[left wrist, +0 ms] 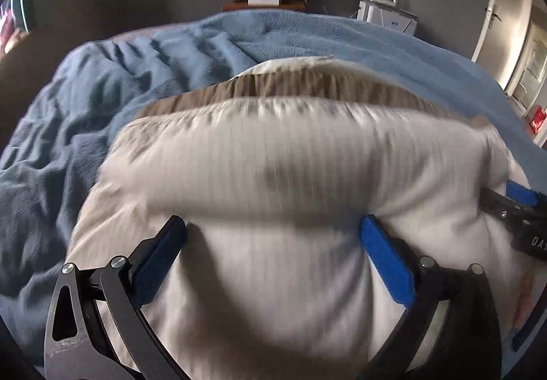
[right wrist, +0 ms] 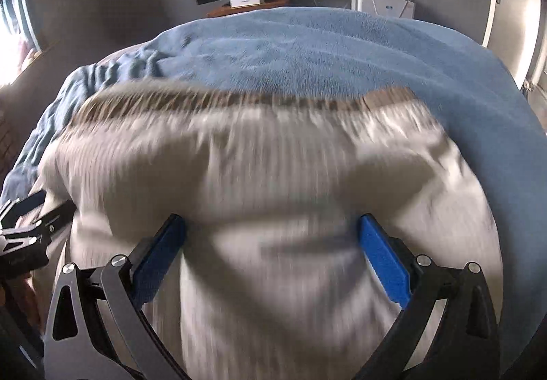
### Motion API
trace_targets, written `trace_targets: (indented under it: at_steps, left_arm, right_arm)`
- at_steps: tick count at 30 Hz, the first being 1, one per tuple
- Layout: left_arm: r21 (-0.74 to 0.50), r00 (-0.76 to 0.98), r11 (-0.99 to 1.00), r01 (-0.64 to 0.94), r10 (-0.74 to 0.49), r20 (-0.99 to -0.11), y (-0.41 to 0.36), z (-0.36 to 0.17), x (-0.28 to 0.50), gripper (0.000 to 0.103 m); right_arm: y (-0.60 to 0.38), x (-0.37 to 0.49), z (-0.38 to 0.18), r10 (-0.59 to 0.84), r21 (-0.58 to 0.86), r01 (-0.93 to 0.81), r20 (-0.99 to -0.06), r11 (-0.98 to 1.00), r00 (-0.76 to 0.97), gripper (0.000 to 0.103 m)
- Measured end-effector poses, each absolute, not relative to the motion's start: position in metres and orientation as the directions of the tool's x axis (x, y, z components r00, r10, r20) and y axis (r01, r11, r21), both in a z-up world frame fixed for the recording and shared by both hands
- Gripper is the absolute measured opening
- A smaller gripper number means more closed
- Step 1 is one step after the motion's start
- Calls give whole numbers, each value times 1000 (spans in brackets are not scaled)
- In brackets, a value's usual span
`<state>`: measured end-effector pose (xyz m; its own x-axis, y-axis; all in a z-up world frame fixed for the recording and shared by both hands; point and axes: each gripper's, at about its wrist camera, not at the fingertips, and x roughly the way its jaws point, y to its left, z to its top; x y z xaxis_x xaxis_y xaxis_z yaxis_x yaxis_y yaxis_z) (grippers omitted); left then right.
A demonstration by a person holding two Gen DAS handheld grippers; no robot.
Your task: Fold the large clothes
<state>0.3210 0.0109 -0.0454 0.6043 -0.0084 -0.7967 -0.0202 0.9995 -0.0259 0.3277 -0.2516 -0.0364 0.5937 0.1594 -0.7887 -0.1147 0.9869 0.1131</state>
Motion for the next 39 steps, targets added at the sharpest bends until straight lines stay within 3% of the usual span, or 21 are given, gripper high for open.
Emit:
trace_targets:
  at_steps: [12,27,32,36,39]
  left_arm:
    - [-12,576,999,-37,12,-817,19,-42,395,98]
    - [9,446,999,-46,29,-894,20,-87,436,98]
    - [-6,525,998,-57,26,-851,21,-76,421,98]
    - [-49,623,998,-37,-16,-782,21,-45,373,97]
    - [-10,642,998,-61,31,-766,30,-40,326,98]
  right_arm:
    - [-236,411,-48,149,127,-77,-835,989,529,96]
    - [-226,442,-87,130,117,-58,-863,991,489,97]
    - [-233,430,-82,157,155,-48,-842,987,516,97]
    - [-251,396,-55,188,211,-18,-828,977,529,97]
    - [-261,345,-30,182,182,-63,-768,981,614,97]
